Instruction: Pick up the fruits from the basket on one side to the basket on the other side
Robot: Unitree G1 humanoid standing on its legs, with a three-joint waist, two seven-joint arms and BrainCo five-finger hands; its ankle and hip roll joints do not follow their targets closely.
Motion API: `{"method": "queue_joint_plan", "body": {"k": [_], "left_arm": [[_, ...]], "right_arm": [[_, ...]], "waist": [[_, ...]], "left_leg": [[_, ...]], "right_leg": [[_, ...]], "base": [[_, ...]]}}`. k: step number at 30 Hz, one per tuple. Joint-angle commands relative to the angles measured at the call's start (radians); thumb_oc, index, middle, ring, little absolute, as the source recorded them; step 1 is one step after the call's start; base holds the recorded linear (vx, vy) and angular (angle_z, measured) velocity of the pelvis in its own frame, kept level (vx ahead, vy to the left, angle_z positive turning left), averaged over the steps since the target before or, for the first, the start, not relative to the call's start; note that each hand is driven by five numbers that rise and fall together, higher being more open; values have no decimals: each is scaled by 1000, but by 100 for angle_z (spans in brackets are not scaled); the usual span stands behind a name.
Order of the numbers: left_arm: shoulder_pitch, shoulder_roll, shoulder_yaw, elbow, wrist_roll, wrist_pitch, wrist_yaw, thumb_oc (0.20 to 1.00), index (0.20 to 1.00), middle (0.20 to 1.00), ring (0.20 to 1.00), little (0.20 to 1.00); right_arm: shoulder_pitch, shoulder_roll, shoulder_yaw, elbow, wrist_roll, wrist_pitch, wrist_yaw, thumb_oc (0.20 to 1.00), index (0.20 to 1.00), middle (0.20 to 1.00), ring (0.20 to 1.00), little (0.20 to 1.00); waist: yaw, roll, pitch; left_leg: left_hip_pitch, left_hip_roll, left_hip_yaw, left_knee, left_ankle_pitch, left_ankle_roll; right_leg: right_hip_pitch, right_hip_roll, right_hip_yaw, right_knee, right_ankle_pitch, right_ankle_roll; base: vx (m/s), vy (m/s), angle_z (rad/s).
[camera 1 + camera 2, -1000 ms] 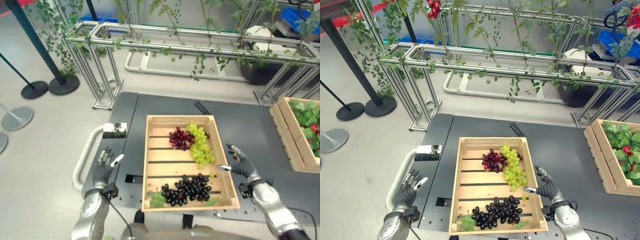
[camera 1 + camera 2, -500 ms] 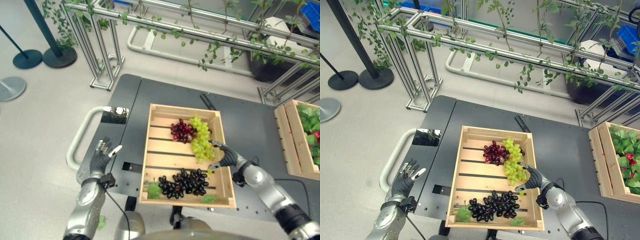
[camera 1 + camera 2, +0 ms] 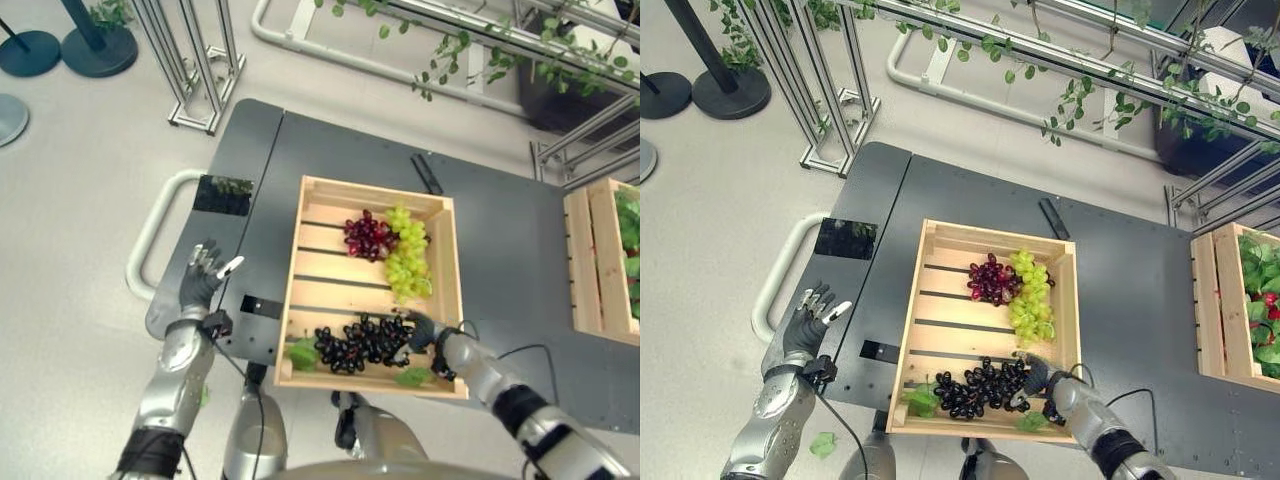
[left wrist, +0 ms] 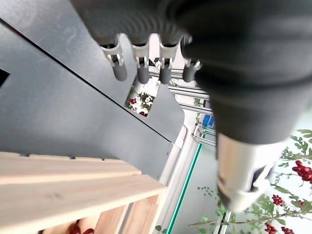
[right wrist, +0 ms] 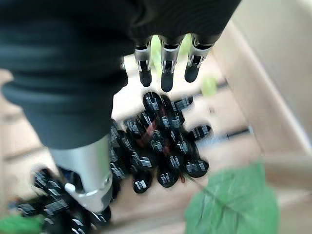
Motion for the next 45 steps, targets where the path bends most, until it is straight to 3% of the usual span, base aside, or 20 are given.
{"method": "queue_joint_plan", "body": {"k": [1,5,19,29,37,39,45], "left_arm": [[-3,-1,-16,-36,-17,-70,17,1000,1000,1000,1000,1000],[-23,-13,-30,-39,-28,-82,38,1000,1000,1000,1000,1000],[-39,-25,-83,-55,-57,-100,71,1000,1000,1000,1000,1000],[-55,-32,-121,-55,-61,-98,83,1000,1000,1000,1000,1000],[-73,-27,-132,-67,-53,-88,80,1000,1000,1000,1000,1000],[-75,-25,-128,-71,-51,-85,77,1000,1000,1000,1000,1000],[-78,-24,-112,-70,-51,-86,85,1000,1000,1000,1000,1000]], "right_arm": [[-30,-15,37,37,-27,7,-53,1000,1000,1000,1000,1000],[-54,30,24,127,1,16,-122,1000,1000,1000,1000,1000],[-166,149,49,339,-6,47,-228,1000,1000,1000,1000,1000],[-234,220,142,445,-206,100,-210,1000,1000,1000,1000,1000],[-233,224,235,504,-517,157,-120,1000,1000,1000,1000,1000],[-220,220,238,501,-545,159,-115,200,200,200,200,200],[-169,219,211,475,-528,161,-143,200,200,200,200,200]], "waist": [[13,3,-32],[17,14,-21],[37,52,-5],[53,60,2],[71,60,19],[75,58,22],[74,49,25]], "left_leg": [[-114,-27,-69,-49,80,26],[-130,-34,-70,-49,84,29],[-159,-43,-88,-49,90,34],[-161,-46,-110,-49,91,34],[-169,-54,-135,-49,93,33],[-171,-55,-142,-49,95,33],[-170,-57,-151,-49,95,32]], "right_leg": [[-21,-69,-11,4,-11,116],[-34,-73,-13,4,-8,117],[-52,-76,-24,4,-7,114],[-40,-75,-40,4,-16,110],[-29,-82,-62,4,-18,108],[-26,-83,-71,4,-19,108],[-18,-85,-81,4,-22,107]], "base": [[0,0,0],[-5,8,0],[2,9,5],[1,-6,4],[-9,-11,10],[-9,-21,15],[-10,-5,6]]}}
